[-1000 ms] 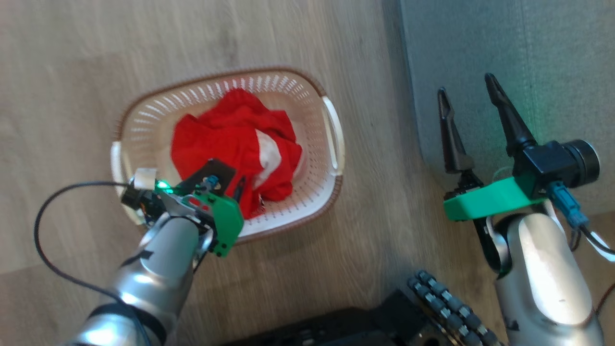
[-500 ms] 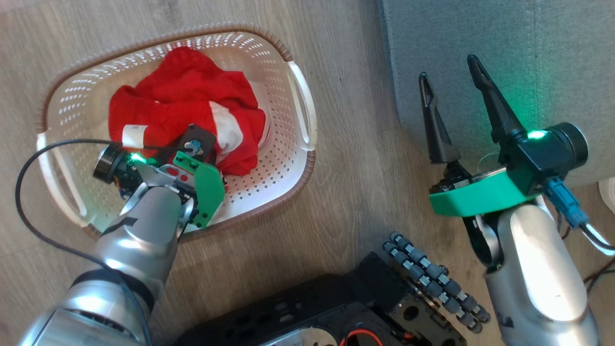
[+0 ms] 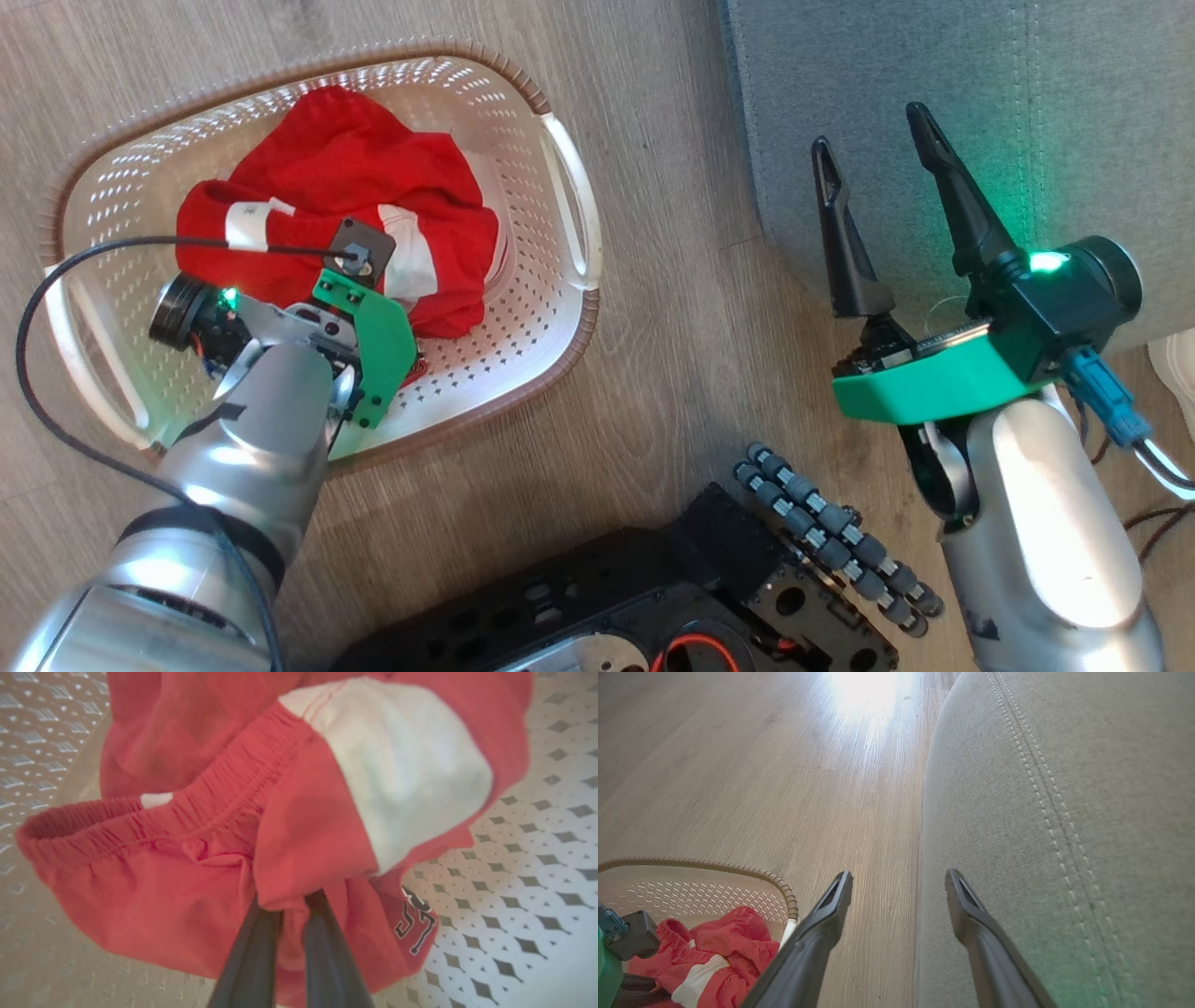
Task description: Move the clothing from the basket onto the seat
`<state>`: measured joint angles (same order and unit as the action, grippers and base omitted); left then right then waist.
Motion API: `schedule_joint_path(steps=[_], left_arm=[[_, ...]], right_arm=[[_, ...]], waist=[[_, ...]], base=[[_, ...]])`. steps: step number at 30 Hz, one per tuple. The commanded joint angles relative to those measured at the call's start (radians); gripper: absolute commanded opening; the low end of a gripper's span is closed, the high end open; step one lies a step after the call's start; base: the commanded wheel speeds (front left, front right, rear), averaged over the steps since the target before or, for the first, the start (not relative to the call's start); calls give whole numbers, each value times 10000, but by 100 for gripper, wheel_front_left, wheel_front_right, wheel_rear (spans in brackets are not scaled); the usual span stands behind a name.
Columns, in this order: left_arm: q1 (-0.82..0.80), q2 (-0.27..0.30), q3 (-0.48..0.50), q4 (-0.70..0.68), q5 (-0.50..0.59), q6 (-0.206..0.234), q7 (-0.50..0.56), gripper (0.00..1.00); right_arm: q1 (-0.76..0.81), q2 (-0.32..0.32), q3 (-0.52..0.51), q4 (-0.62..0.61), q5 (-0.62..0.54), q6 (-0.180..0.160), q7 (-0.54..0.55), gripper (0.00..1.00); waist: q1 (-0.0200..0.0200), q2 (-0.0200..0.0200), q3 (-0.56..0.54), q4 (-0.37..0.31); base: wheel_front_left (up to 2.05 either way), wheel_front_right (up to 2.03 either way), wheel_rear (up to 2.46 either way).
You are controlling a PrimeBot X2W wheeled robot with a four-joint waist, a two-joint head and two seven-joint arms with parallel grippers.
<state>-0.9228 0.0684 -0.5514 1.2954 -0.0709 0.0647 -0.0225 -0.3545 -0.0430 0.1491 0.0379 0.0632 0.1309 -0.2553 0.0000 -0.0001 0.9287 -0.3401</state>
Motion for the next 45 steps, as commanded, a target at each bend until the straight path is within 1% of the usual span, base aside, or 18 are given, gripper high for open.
schedule_joint_path(steps=[1,7,13,19,26,29,31,34,41,42,45], left_arm=[[226,167,114,-49,-66,13,23,0],[319,271,67,-48,-166,48,52,0],[518,306,196,-47,-445,108,-410,0],[988,98,219,-47,-711,71,-1011,0],[1583,-112,331,-50,-1172,72,-1841,0],[2177,-156,395,-286,-1400,259,-2258,0],[2558,-170,438,-624,-1554,402,-2365,0],[2370,-176,648,-1306,-1865,173,-2385,0],[3403,-130,1420,-3784,-2059,340,-2390,0],[3403,-130,1420,-3784,-2059,340,-2390,0],[3903,-81,1817,-4741,-1958,442,-2390,0]], right_arm=[[548,-72,174,-240,97,-2,-65,100],[306,-72,211,-102,368,-2,-65,100],[-241,-72,468,179,356,-2,-65,100],[-337,-72,432,563,113,-2,-65,100],[-172,-72,345,1047,-195,-2,-65,100],[-81,-72,276,1226,-280,-2,-65,100],[22,-72,228,1357,-355,-2,-65,100],[256,-72,130,1588,-520,-2,-65,100],[803,-72,-6,1889,-610,-2,-65,100],[803,-72,-6,1889,-610,-2,-65,100],[1029,-72,-8,2002,-657,-2,-65,100]], waist=[[0,1,-3,8],[0,1,-111,34],[0,1,-480,44],[0,1,-1587,438],[0,1,-3190,897],[0,1,-3856,1117],[0,1,-4308,1267],[0,1,-5096,1554],[0,1,-6468,2073],[0,1,-6468,2073],[0,1,-6939,2237]], base=[[0,0,0],[0,0,0],[0,0,0],[0,0,0],[0,0,0],[0,0,0],[0,0,0],[0,0,0],[0,0,0],[0,0,0],[0,0,0]])
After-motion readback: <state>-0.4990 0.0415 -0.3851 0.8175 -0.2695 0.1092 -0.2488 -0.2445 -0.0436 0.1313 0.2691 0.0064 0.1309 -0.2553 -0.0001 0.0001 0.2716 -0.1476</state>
